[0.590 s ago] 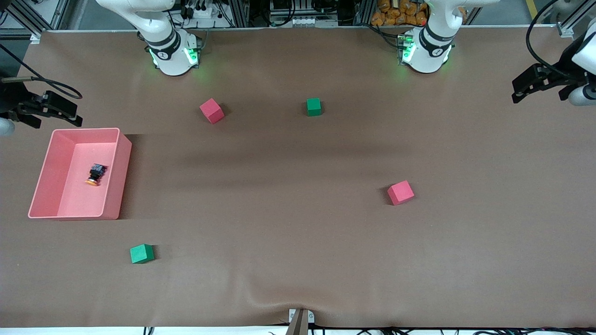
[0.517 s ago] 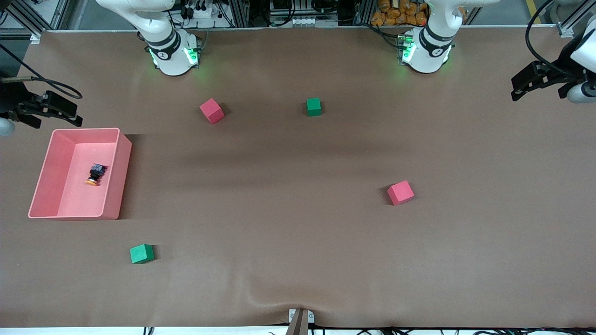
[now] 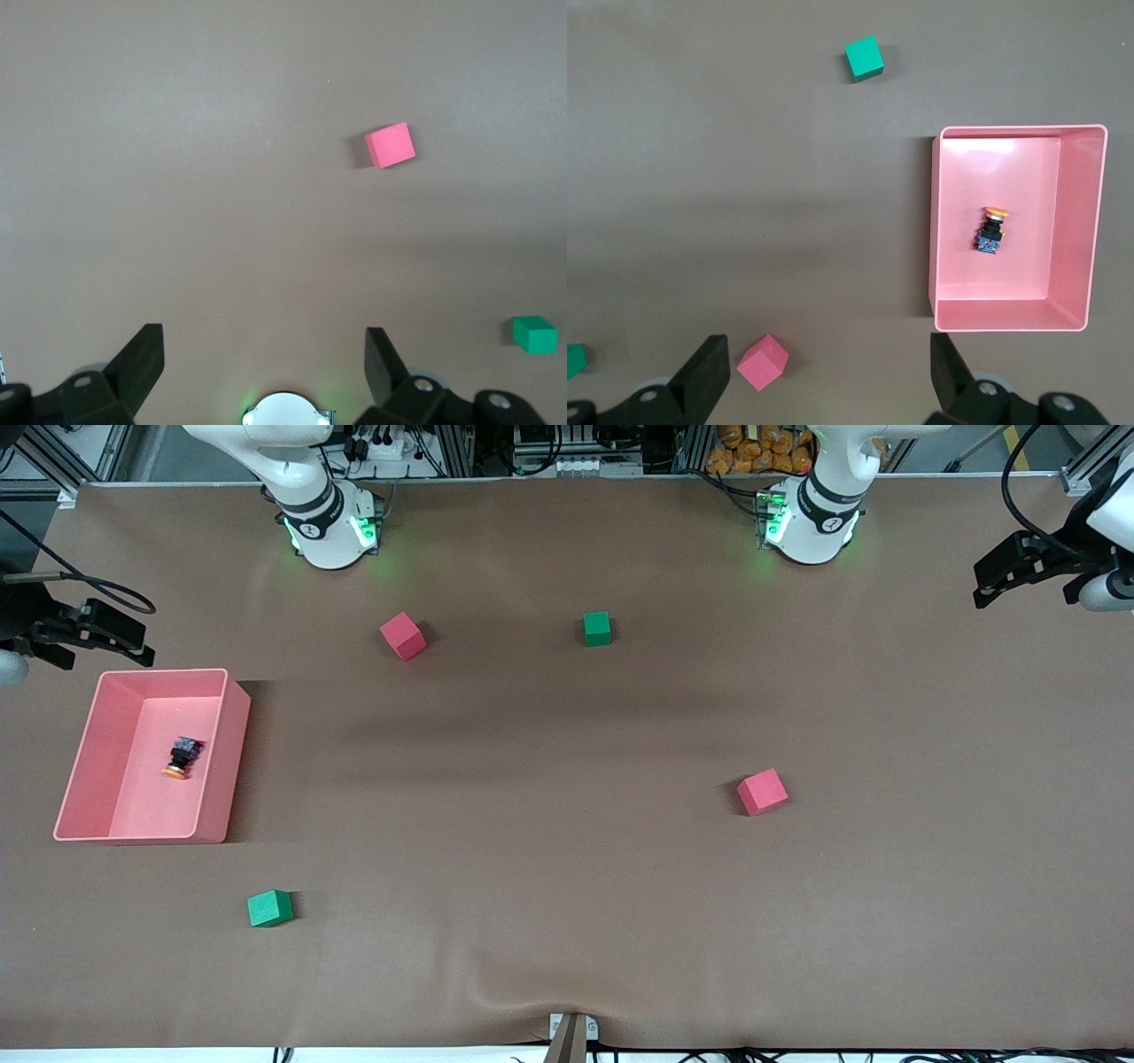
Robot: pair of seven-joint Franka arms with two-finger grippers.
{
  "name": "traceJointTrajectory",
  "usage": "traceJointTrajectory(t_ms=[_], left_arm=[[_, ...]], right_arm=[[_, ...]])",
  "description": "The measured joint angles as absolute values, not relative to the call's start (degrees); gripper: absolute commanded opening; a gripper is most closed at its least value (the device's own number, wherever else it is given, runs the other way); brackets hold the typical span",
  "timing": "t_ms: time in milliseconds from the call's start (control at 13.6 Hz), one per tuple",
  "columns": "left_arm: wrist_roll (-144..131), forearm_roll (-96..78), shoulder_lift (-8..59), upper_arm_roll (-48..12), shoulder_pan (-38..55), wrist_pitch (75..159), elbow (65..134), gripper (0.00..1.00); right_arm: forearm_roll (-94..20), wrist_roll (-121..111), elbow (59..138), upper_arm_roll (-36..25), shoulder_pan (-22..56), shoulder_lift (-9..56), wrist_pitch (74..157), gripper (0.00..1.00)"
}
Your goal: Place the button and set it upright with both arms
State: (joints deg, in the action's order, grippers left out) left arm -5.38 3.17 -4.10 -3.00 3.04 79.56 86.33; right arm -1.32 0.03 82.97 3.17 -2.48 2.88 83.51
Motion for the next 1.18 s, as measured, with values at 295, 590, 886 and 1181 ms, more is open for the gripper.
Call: traceJointTrajectory(t_ms=[295, 590, 886, 1181], left_arm=[[-5.0, 3.1, -4.1, -3.0, 3.0, 79.4, 86.4, 1.00], [-5.0, 3.1, -4.0, -2.9, 2.9, 79.4, 86.6, 1.00], [-5.0, 2.7, -4.0, -2.8, 2.2, 79.4, 86.6, 1.00], [-4.8, 2.4, -4.0, -2.8, 0.3, 79.4, 86.8, 1.00]], right_arm=[[0.9, 0.0, 83.1, 2.7, -3.2, 7.0, 83.6, 1.00], [3.2, -0.5, 83.6, 2.3, -7.3, 13.1, 86.2, 1.00], [3.2, -9.3, 89.2, 2.1, -13.7, 16.0, 97.4, 1.00], [3.2, -16.9, 91.8, 2.0, -18.7, 22.3, 106.6, 1.00]])
